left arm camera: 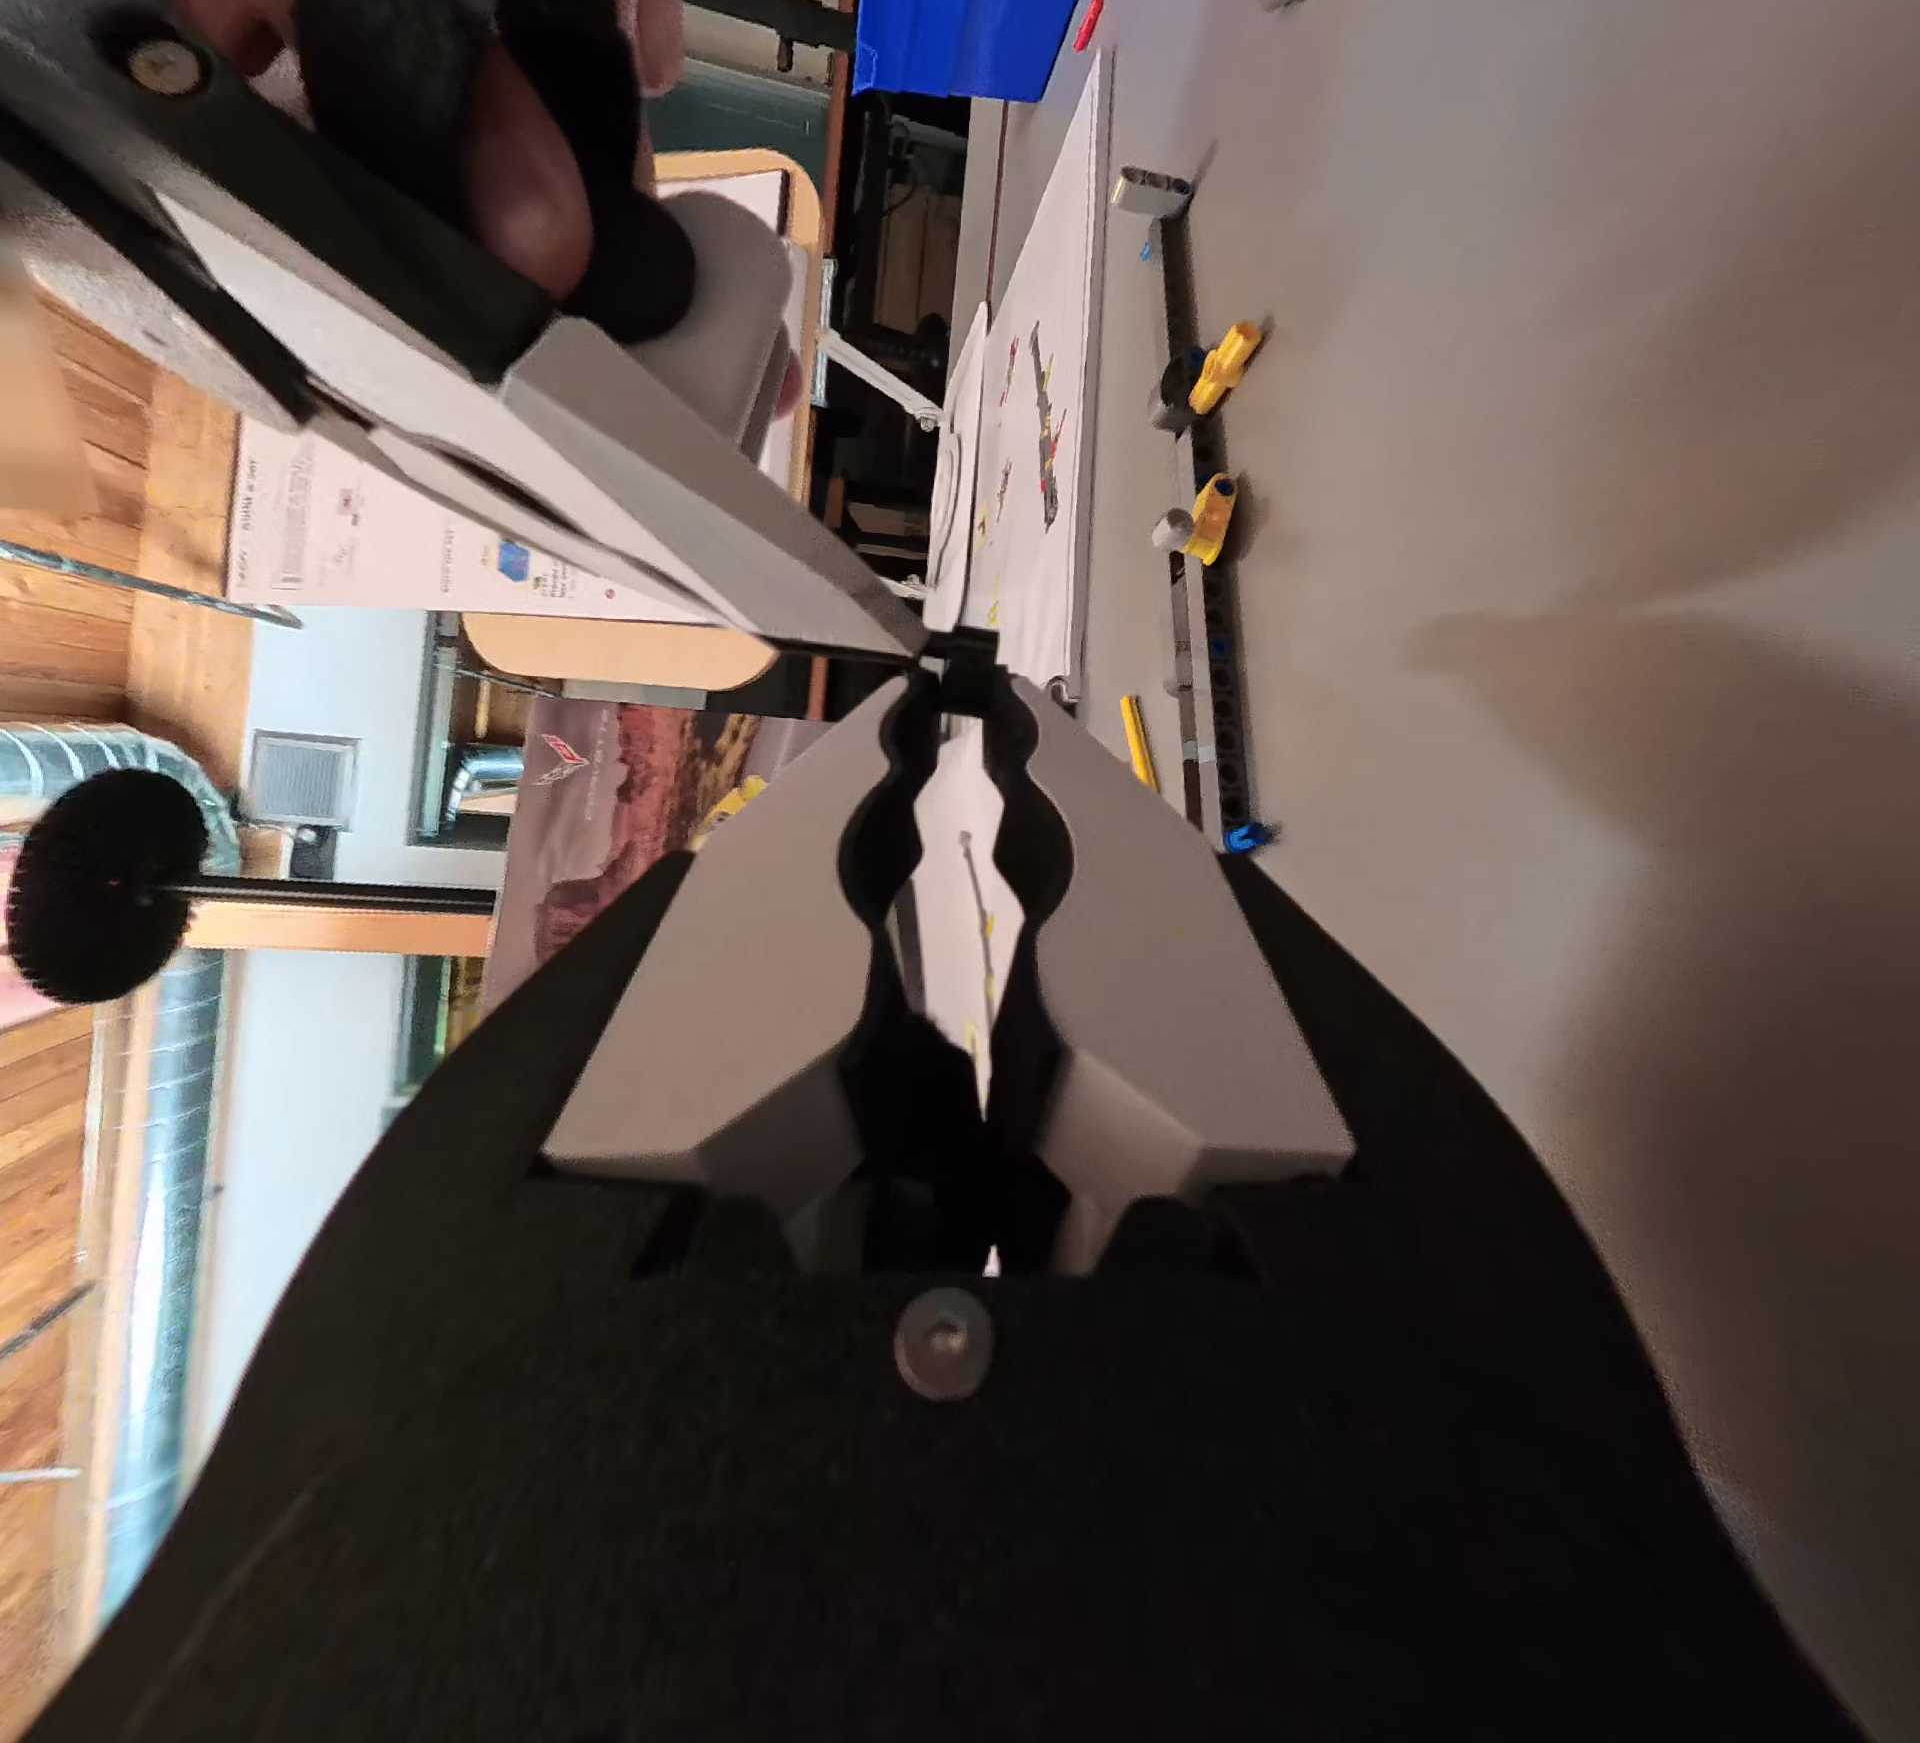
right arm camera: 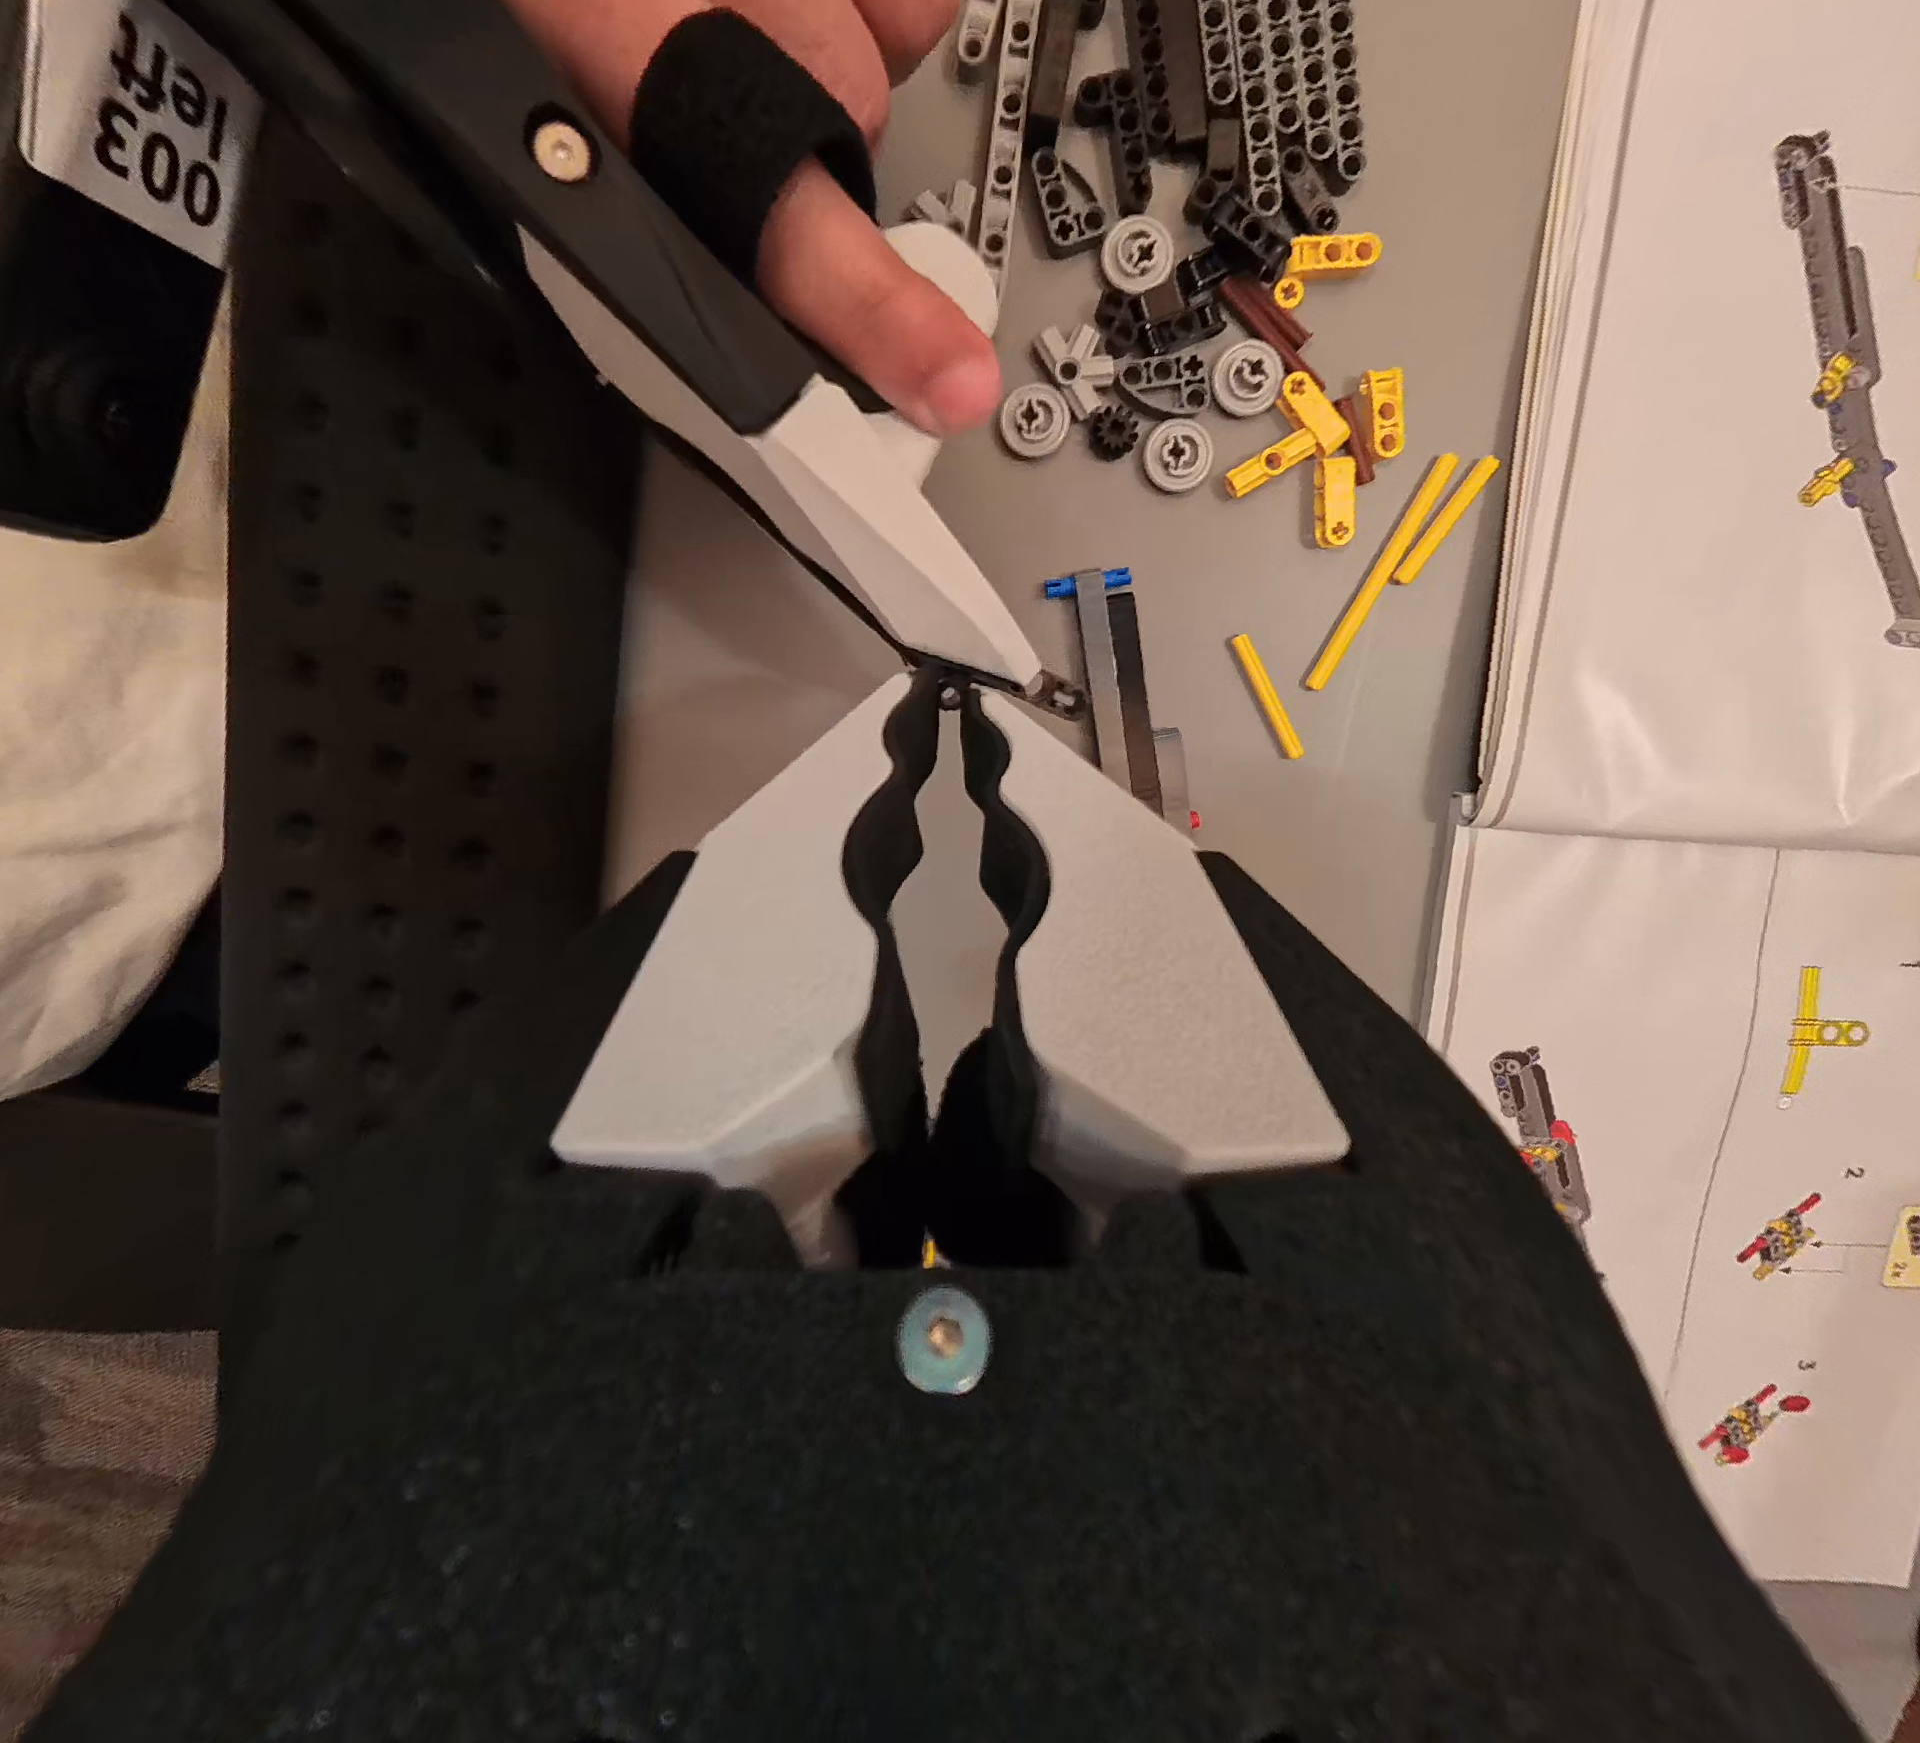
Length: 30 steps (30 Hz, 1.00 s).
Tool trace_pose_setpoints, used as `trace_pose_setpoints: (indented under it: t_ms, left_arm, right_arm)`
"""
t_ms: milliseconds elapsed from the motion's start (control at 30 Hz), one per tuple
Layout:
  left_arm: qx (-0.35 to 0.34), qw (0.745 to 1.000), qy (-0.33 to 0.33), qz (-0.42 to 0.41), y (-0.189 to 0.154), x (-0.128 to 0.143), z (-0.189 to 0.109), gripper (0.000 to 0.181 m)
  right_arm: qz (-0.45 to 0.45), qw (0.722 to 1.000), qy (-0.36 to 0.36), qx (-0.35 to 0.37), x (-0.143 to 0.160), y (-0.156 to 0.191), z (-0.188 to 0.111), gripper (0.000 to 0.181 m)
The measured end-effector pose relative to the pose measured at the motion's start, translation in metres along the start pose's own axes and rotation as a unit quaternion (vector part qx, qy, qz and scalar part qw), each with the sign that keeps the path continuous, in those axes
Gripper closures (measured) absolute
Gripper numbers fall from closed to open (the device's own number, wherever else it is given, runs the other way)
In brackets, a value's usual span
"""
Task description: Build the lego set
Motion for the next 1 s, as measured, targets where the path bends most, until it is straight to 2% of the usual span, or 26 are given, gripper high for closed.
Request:
trace_pose_setpoints:
  t_ms: [100,200,467,600,667,867,1000]
  left_arm:
    - [0.033,0.998,-0.013,-0.056,0.002,0.001,0.000,0.175]
    - [0.037,0.999,-0.011,-0.037,-0.003,-0.002,0.000,0.174]
    - [0.057,0.998,-0.009,-0.035,-0.008,-0.002,0.001,0.175]
    - [0.060,0.997,-0.016,-0.034,-0.008,-0.004,0.000,0.175]
    - [0.061,0.998,-0.012,-0.016,-0.012,-0.004,0.001,0.175]
    - [0.082,0.995,-0.025,-0.052,-0.012,-0.004,0.002,0.175]
    - [0.086,0.991,-0.035,-0.096,-0.005,-0.003,0.001,0.175]
  right_arm:
    - [0.005,1.000,-0.012,-0.018,0.000,-0.001,-0.002,0.177]
    - [0.015,0.999,-0.001,-0.049,0.003,-0.002,0.003,0.177]
    - [-0.024,1.000,0.015,-0.010,0.002,0.003,0.010,0.177]
    - [0.021,0.998,-0.019,-0.064,0.007,0.002,0.013,0.177]
    - [0.021,0.998,-0.016,-0.062,0.009,0.002,0.017,0.177]
    - [0.043,0.996,-0.025,-0.072,0.011,-0.001,0.015,0.177]
    - [0.072,0.988,-0.098,-0.098,0.012,-0.004,0.008,0.177]
Point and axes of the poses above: each gripper's, where its closed fingertips meet, z out along the fingers, x out of its underside, y = z × x across the jaws, the point moved 5 cm from there along -z, back along the fingers, and after that the axes turned 7 degrees about y, right-handed, at the moved point
